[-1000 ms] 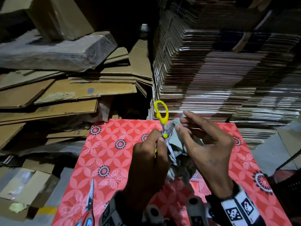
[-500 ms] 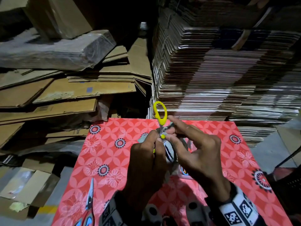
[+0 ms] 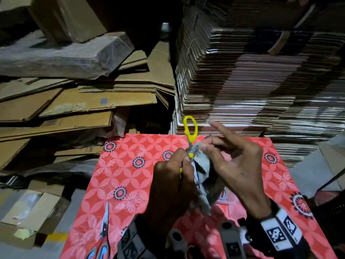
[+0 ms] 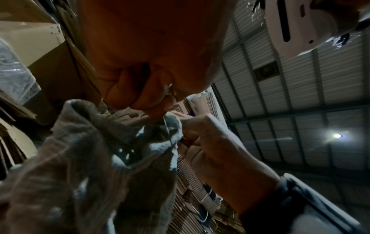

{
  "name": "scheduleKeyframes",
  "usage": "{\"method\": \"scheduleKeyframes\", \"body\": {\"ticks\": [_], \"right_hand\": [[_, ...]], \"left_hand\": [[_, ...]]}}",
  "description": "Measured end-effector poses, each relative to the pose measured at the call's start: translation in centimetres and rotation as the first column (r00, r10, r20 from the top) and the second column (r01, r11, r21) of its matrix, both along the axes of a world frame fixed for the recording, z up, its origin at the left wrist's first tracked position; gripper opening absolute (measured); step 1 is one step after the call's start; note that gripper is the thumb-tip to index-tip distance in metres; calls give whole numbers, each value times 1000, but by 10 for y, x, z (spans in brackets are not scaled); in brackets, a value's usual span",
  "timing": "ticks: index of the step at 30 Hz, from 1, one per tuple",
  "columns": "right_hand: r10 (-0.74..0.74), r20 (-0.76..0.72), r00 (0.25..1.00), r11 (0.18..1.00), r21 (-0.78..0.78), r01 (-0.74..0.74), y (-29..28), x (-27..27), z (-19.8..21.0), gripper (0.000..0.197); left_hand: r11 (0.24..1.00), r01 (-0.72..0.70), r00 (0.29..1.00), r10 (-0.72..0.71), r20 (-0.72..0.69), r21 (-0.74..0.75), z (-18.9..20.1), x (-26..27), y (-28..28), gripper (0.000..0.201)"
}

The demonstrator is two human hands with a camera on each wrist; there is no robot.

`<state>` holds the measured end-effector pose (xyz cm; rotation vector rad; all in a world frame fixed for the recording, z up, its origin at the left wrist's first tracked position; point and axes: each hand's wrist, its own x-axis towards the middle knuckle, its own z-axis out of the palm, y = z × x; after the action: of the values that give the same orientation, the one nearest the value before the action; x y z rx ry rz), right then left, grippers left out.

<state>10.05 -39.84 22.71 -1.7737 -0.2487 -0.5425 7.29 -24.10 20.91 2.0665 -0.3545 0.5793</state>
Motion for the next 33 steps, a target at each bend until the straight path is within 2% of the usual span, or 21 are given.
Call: {"method": "scheduleKeyframes", "body": {"ticks": [3,6,8,13,17,22,26,28,33], "right_hand": [[-34,-28,999,999,40,35,1,2,-2,56],[54,-22,998,998,-30,-55,17,-16,-5,52],[78,-54,996,997,-9,-79,14,-13,-3,52],[-17,-66,998,996,91,23,-4,8,-4,45],[106,-51,993,994,12,-106,18,-19,-7,48],[-37,-26,999,998,58,38,-11,11,-2,41],[31,5,1000,998,-55,-31,11,-14,-8,37],[57,-5,998,996,-63,-57,11,-15,-7,37],[-66,17,998,998,10,66,-11,13,-2,35]], "left_hand": [[1000,1,1000,-1,-5,-4,-3,0,-1,32],[999,-12,1000,11,-16,-34,-4,0,2,28],[999,-7,1000,7,-17,-32,-5,0,1,29],[999,-35,999,34,-32,-34,-6,2,-3,36],[997,-17,999,14,-37,-72,-8,3,1,30],[996,3,998,-10,-68,-94,-9,2,-4,36],[989,23,998,-32,-61,-145,-7,3,-2,32],[990,33,997,-42,-61,-140,-7,4,-1,33],[983,52,990,-73,-118,-176,-7,2,-2,33]]}}
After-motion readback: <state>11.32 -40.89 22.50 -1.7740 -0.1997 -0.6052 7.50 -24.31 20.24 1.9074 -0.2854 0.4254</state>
